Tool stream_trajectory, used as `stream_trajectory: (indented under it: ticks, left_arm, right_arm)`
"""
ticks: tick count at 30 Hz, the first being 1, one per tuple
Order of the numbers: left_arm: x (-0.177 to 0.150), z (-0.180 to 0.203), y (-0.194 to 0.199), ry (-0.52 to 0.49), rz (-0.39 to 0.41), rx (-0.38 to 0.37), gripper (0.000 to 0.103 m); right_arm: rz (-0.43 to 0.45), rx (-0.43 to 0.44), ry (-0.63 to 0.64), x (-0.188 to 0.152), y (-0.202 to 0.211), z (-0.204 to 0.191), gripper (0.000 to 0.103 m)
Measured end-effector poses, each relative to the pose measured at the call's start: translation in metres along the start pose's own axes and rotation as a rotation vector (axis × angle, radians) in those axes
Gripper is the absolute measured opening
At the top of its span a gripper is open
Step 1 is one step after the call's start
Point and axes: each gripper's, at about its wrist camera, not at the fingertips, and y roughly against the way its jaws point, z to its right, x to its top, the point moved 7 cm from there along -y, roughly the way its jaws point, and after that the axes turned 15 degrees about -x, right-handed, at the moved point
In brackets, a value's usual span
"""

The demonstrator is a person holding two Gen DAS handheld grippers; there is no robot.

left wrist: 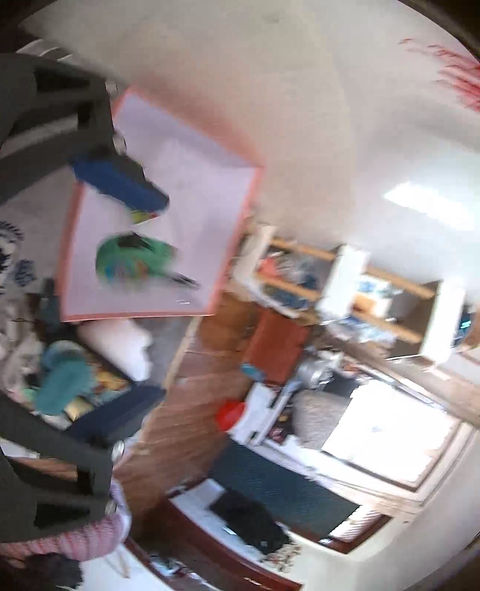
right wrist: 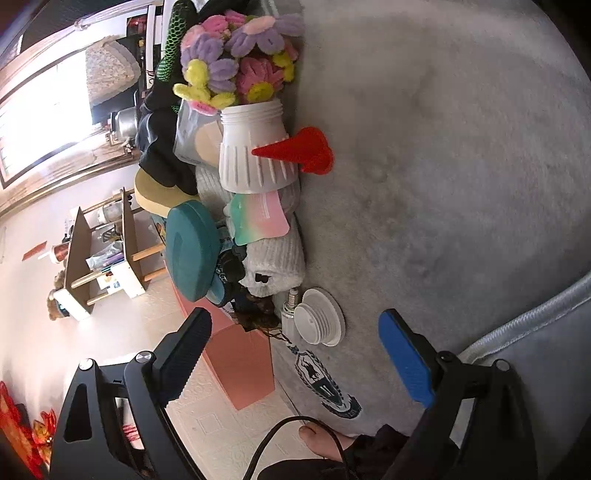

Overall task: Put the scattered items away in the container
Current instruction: 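Carry the green tape measure over the orange box and open the left gripper, then grasp the white round plastic lid from the blanket with the left gripper, then carry the white lid over the orange box and release it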

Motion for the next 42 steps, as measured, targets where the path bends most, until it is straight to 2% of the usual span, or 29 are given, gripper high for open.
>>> stream_trajectory:
  ticks: [2,4,7,9,11,13,15,17,20,25,26,27,28,31,35,38,42]
  left_arm:
    - [0.008,-0.003,0.010,-0.019,0.023,0.005,0.103]
    - [-0.001,-0.002,0.008,-0.042,0.004,0.006,0.103]
    - [-0.046,0.005,-0.016,-0.082,-0.126,-0.035,0.103]
    - [-0.098,0.013,-0.044,-0.149,-0.284,-0.059,0.103]
    - [-0.167,0.026,-0.076,-0.224,-0.445,-0.052,0.103]
    - [-0.235,0.040,-0.098,-0.278,-0.565,-0.060,0.103]
    - [-0.291,0.050,-0.112,-0.306,-0.653,-0.093,0.102]
    - [-0.333,0.059,-0.122,-0.300,-0.717,-0.113,0.102]
    - [-0.368,0.060,-0.137,-0.279,-0.763,-0.099,0.101]
    - [-0.382,0.057,-0.166,-0.268,-0.792,-0.039,0.101]
    - [-0.384,0.056,-0.171,-0.260,-0.802,-0.039,0.098]
    - [-0.387,0.057,-0.174,-0.253,-0.815,-0.047,0.072]
    - [-0.391,0.059,-0.176,-0.254,-0.838,-0.064,0.055]
    - [-0.394,0.067,-0.171,-0.302,-0.857,-0.044,0.054]
    - [-0.384,0.061,-0.150,-0.234,-0.857,-0.041,0.054]
    - [-0.347,0.051,-0.123,-0.180,-0.781,-0.024,0.054]
    - [-0.263,0.029,-0.074,-0.094,-0.599,0.011,0.055]
  right_arm:
    - [-0.002,0.002,-0.007,0.001,0.000,0.002,0.093]
    - [0.002,0.003,-0.004,0.001,0.001,0.002,0.093]
    - [0.003,0.006,-0.008,0.002,0.002,0.002,0.093]
    - [0.004,0.009,-0.010,0.003,0.003,0.003,0.093]
    - [0.004,0.013,-0.011,0.003,0.004,0.004,0.093]
    - [0.006,0.015,-0.021,0.005,0.005,0.006,0.093]
    - [0.021,0.021,-0.043,0.008,0.008,0.009,0.093]
    - [0.041,0.034,-0.068,0.012,0.012,0.012,0.093]
    - [0.053,0.044,-0.088,0.016,0.015,0.014,0.093]
    - [0.041,0.023,-0.066,0.016,0.011,0.014,0.093]
    - [0.038,0.020,-0.062,0.016,0.010,0.014,0.093]
    - [0.036,0.016,-0.059,0.016,0.010,0.014,0.093]
    - [0.035,0.010,-0.055,0.016,0.008,0.015,0.093]
    - [0.030,-0.004,-0.049,0.016,0.006,0.017,0.093]
    - [0.031,-0.011,-0.038,0.015,0.006,0.018,0.093]
    - [0.032,-0.013,-0.032,0.013,0.006,0.019,0.093]
    - [0.032,-0.016,-0.024,0.011,0.007,0.018,0.093]
